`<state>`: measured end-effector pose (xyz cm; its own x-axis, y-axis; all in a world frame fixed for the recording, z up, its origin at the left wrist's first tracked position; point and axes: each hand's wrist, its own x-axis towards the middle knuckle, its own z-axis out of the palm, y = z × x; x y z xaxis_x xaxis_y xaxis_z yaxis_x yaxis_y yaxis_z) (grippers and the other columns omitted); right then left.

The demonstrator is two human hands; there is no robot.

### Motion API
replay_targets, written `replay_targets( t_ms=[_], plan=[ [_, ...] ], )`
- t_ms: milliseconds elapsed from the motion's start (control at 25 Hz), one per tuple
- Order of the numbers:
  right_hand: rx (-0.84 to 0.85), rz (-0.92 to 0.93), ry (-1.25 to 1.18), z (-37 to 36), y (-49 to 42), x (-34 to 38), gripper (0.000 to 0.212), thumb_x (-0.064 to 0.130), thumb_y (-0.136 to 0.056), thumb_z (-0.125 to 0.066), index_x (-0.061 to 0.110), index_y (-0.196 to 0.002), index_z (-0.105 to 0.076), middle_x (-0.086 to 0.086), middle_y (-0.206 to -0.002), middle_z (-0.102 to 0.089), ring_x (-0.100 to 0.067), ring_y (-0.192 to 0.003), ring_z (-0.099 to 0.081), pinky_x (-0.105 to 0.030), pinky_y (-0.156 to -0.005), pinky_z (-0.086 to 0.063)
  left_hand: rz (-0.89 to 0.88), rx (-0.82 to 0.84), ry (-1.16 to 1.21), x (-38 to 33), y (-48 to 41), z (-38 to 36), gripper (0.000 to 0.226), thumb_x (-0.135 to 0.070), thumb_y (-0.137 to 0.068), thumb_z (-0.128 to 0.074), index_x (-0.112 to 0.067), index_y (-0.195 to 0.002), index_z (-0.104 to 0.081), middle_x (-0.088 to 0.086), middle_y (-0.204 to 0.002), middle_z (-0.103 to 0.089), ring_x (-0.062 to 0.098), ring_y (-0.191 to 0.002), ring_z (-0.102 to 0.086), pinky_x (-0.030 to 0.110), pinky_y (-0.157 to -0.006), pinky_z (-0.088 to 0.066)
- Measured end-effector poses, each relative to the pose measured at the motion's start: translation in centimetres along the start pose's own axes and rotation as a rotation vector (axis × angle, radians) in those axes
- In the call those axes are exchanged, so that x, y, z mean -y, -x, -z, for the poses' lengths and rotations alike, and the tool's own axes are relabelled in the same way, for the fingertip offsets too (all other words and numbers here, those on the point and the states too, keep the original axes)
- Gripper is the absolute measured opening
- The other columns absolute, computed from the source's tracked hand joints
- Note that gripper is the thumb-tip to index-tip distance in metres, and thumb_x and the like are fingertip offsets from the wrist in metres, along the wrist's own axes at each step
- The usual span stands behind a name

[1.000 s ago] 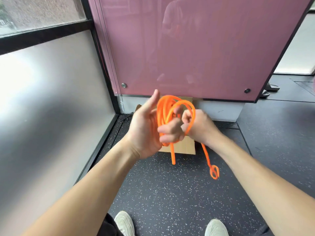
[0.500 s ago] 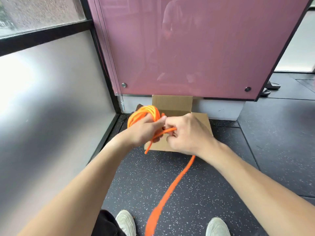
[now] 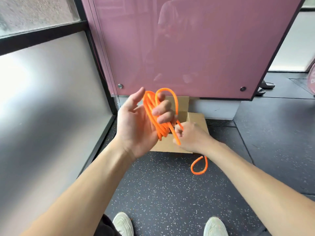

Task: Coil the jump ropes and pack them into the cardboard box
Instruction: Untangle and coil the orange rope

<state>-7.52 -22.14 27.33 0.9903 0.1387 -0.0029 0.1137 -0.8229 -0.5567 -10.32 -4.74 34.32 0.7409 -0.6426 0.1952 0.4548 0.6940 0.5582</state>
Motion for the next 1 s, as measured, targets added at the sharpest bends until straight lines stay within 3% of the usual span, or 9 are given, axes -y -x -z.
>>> replay_targets(
  t_ms=[80, 200, 320, 440, 520, 600, 760, 880, 1000],
  plan=[
    [0.188, 0.065, 0.026, -2.1, 1.1, 2.1, 0.014, 0.020, -0.081, -0.060, 0.021, -0.070, -0.051, 0.007, -0.073, -0.056, -0.023, -0.079, -0.053, -0.029, -0.067, -0.041, -0.250, -0.164, -0.096, -0.6, -0.5, 1.1, 0.021, -0.034, -0.095, -0.039, -0.014, -0.088, -0.044, -0.001, -0.065, -0.036, 0.015, -0.057, -0.039, 0.030, -0.072, -0.034],
    [0.278, 0.240, 0.094, -2.8, 3.1, 4.6, 0.011, 0.028, -0.085, -0.062, 0.026, -0.084, -0.051, 0.008, -0.079, -0.056, -0.021, -0.078, -0.057, -0.031, -0.065, -0.044, -0.423, -0.478, -0.622, -2.0, -1.2, 5.0, 0.026, -0.036, -0.100, -0.043, -0.015, -0.085, -0.045, -0.001, -0.062, -0.045, 0.014, -0.057, -0.047, 0.027, -0.064, -0.042],
    [0.158, 0.411, 0.174, -0.8, 3.9, 5.1, 0.006, 0.029, -0.082, -0.061, 0.027, -0.087, -0.058, 0.007, -0.072, -0.056, -0.022, -0.071, -0.055, -0.033, -0.064, -0.048, -0.171, -0.633, -1.298, -2.5, -0.9, 7.7, 0.048, -0.061, -0.086, -0.049, -0.022, -0.060, -0.058, 0.001, -0.057, -0.055, 0.020, -0.060, -0.053, 0.040, -0.073, -0.048],
    [-0.014, 0.422, 0.111, 1.2, 3.8, 4.1, 0.013, 0.026, -0.075, -0.057, 0.028, -0.085, -0.065, 0.009, -0.057, -0.051, -0.017, -0.057, -0.046, -0.031, -0.068, -0.050, 0.275, -0.473, -1.522, -1.1, 0.2, 6.1, 0.058, -0.059, -0.098, -0.048, -0.015, -0.061, -0.055, 0.000, -0.056, -0.057, 0.013, -0.057, -0.053, 0.025, -0.066, -0.050],
    [-0.169, 0.406, 0.062, 2.4, 3.3, 3.1, 0.015, 0.023, -0.069, -0.056, 0.028, -0.082, -0.061, 0.008, -0.048, -0.045, -0.012, -0.049, -0.043, -0.035, -0.063, -0.053, 0.430, -0.324, -1.491, -0.4, 0.5, 4.8, 0.061, -0.066, -0.095, -0.043, -0.009, -0.076, -0.054, 0.006, -0.067, -0.060, 0.018, -0.062, -0.056, 0.025, -0.066, -0.049],
    [-0.267, 0.367, 0.044, 3.6, 2.7, 2.2, 0.023, 0.018, -0.065, -0.059, 0.029, -0.086, -0.057, 0.007, -0.051, -0.048, -0.011, -0.051, -0.047, -0.035, -0.054, -0.049, 0.462, -0.190, -1.365, -0.3, 0.5, 4.1, 0.066, -0.077, -0.081, -0.055, -0.011, -0.077, -0.051, 0.006, -0.064, -0.054, 0.022, -0.056, -0.051, 0.031, -0.063, -0.046],
    [-0.387, 0.474, 0.089, 4.0, 2.4, 1.9, 0.030, 0.013, -0.070, -0.068, 0.031, -0.092, -0.061, 0.008, -0.057, -0.046, -0.010, -0.053, -0.045, -0.030, -0.052, -0.041, 0.495, -0.059, -1.345, 0.2, 0.0, 3.6, 0.060, -0.047, -0.081, -0.074, 0.004, -0.084, -0.044, 0.006, -0.061, -0.033, 0.017, -0.047, -0.031, 0.023, -0.046, -0.032],
    [-0.523, 0.594, 0.095, 3.4, 1.9, 2.3, 0.019, 0.007, -0.077, -0.070, 0.022, -0.087, -0.067, 0.013, -0.064, -0.041, -0.013, -0.057, -0.043, -0.029, -0.057, -0.041, 0.554, 0.012, -1.277, 0.9, 0.5, 3.3, 0.046, -0.033, -0.092, -0.071, -0.008, -0.068, -0.039, -0.001, -0.052, -0.032, 0.013, -0.042, -0.026, 0.019, -0.043, -0.028],
    [-0.569, 0.508, -0.011, 3.5, 0.8, 1.7, 0.010, 0.010, -0.085, -0.070, 0.018, -0.086, -0.066, 0.010, -0.060, -0.042, -0.013, -0.059, -0.045, -0.034, -0.060, -0.043, 0.446, 0.082, -0.992, 0.7, 1.1, 2.4, 0.051, -0.047, -0.085, -0.073, -0.022, -0.061, -0.036, -0.009, -0.044, -0.024, 0.009, -0.034, -0.023, 0.021, -0.048, -0.037]
  ],
)
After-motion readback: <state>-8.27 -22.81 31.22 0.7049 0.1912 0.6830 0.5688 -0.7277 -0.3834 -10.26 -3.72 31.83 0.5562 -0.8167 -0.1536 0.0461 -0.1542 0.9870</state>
